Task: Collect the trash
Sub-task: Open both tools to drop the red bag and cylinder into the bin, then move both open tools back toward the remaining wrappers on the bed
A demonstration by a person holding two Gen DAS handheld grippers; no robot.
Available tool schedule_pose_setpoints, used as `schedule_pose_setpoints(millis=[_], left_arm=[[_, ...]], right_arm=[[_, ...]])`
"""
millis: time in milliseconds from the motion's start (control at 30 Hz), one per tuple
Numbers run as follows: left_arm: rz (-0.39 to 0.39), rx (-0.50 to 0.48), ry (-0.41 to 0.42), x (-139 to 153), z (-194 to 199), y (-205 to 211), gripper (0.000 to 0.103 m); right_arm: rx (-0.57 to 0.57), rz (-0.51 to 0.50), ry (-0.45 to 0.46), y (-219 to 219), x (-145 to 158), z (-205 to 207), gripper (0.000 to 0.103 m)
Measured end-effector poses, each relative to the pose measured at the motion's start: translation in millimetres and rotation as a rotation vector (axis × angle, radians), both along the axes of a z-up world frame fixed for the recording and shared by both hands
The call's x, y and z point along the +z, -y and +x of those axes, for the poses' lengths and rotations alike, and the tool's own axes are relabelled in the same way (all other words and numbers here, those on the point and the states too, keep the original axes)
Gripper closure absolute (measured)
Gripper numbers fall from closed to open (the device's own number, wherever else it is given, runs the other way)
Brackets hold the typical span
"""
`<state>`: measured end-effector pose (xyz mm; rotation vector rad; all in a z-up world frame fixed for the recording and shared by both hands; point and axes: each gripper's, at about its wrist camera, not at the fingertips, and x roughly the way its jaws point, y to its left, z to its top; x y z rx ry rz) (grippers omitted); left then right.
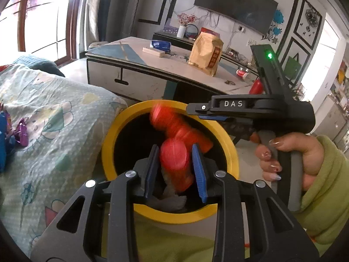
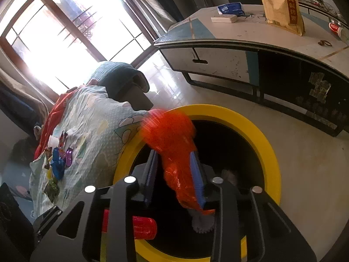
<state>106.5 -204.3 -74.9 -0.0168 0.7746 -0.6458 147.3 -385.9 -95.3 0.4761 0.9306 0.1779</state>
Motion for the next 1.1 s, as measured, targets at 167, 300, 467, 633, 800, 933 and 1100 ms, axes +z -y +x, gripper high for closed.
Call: schedule_pose_setpoints(millis=[167, 300, 467, 633, 800, 933, 1100], left_arm=[[-0.017, 0.024, 0.01, 3, -2, -7, 0.051], [-0.034, 0.037, 0.033, 12, -10, -15, 0.028], [-0.036, 0.077, 0.075, 23, -15, -24, 0.014], [-0.027, 0.131, 0.09, 29, -16, -36, 0.011], [-0.022, 0.194, 0.108, 34, -17, -50, 0.011], [-0.024, 0.236, 0.125, 39, -19, -65, 0.011], [-0.028, 0.28, 0.144, 45, -22, -79, 0.011]], right_arm=[[-0.013, 0.001, 0.011, 4, 3, -2, 0.063], [-0.02, -0.011, 0.038, 4, 11, -5, 0.056], [-0.01, -0.015, 0.097, 0, 26, -10, 0.049], [0.003, -0.046, 0.138, -7, 38, -15, 0.039], [0.012, -0.084, 0.173, -17, 49, -21, 0.036], [0.029, -0.108, 0.199, -27, 55, -25, 0.032], [0.056, -0.13, 0.219, -40, 61, -29, 0.03]])
